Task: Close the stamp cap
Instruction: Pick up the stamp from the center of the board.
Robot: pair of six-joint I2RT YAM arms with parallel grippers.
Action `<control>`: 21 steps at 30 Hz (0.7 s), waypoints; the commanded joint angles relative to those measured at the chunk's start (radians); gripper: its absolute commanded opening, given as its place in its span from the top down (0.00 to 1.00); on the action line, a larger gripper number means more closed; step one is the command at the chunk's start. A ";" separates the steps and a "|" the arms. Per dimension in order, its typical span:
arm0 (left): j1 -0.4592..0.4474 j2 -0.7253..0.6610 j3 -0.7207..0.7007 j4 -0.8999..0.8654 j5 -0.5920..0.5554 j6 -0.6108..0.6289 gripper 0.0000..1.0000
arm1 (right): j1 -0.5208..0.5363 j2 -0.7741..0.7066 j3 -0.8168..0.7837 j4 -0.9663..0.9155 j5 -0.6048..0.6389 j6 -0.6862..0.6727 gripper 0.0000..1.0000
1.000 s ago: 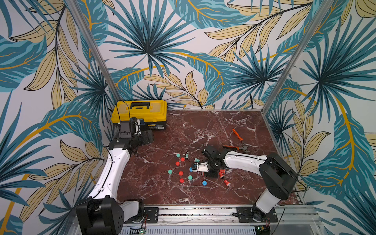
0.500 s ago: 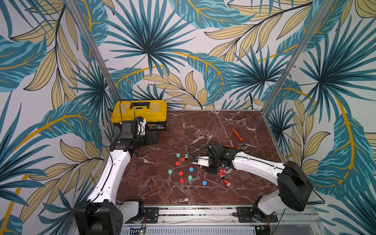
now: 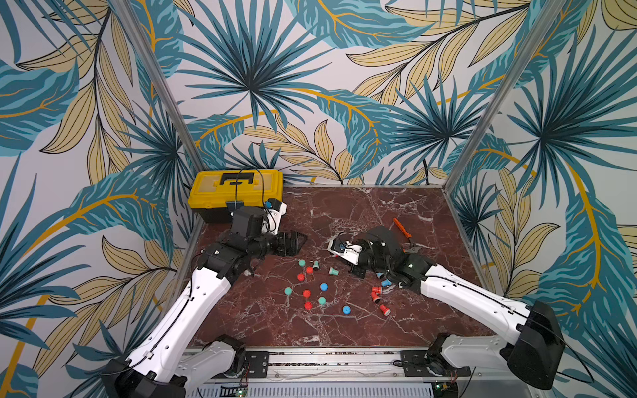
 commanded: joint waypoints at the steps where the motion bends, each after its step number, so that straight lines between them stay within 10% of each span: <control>1: -0.085 0.004 0.050 0.000 -0.043 -0.083 0.17 | 0.004 -0.027 0.010 0.070 -0.040 0.028 0.89; 21: -0.280 0.175 0.162 -0.001 -0.100 -0.231 0.41 | 0.011 -0.083 0.014 0.132 -0.133 -0.003 0.95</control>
